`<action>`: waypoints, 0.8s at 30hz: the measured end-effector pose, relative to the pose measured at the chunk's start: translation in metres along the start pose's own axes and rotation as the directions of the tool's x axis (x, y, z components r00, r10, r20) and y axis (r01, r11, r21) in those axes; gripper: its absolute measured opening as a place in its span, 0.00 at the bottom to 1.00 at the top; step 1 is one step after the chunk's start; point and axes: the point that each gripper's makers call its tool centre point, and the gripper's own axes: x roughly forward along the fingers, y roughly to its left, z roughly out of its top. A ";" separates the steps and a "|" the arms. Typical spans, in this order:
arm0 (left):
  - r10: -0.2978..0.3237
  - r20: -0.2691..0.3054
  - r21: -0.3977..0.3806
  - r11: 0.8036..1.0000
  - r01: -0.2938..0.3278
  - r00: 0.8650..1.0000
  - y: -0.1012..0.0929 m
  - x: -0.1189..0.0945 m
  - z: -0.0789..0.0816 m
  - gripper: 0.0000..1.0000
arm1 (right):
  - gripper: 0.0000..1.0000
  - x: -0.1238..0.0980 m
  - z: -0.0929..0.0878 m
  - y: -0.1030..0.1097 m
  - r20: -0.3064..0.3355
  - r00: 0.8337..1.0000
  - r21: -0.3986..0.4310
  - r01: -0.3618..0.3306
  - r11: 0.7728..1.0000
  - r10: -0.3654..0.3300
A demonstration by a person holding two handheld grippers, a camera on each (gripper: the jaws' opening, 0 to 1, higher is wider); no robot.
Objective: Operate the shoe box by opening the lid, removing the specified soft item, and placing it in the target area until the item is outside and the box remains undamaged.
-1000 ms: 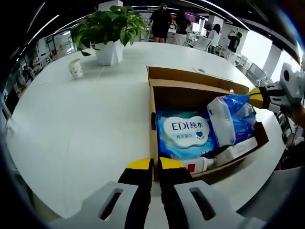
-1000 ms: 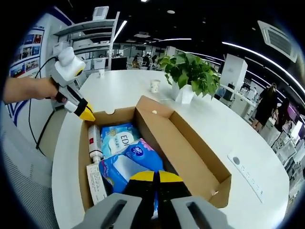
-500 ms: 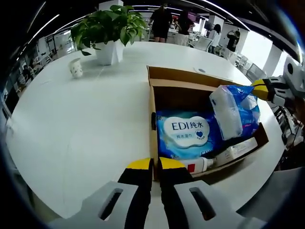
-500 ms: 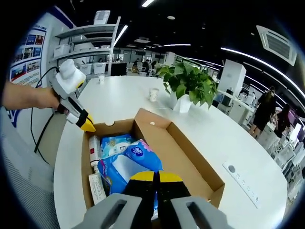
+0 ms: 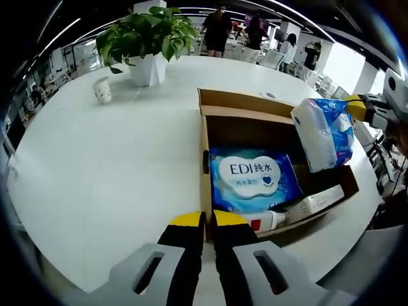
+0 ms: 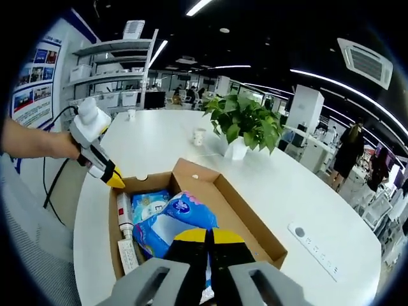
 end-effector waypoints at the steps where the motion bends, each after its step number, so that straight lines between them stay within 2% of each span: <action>1: -0.001 0.001 -0.002 1.000 0.001 1.000 0.000 0.000 0.000 0.02 | 0.00 -0.002 0.001 -0.001 0.002 1.000 -0.003 0.003 1.000 -0.003; 24: -0.006 0.004 -0.014 1.000 0.006 1.000 0.001 0.001 0.000 0.02 | 0.00 -0.041 -0.003 -0.026 0.012 0.998 0.017 0.054 0.998 -0.054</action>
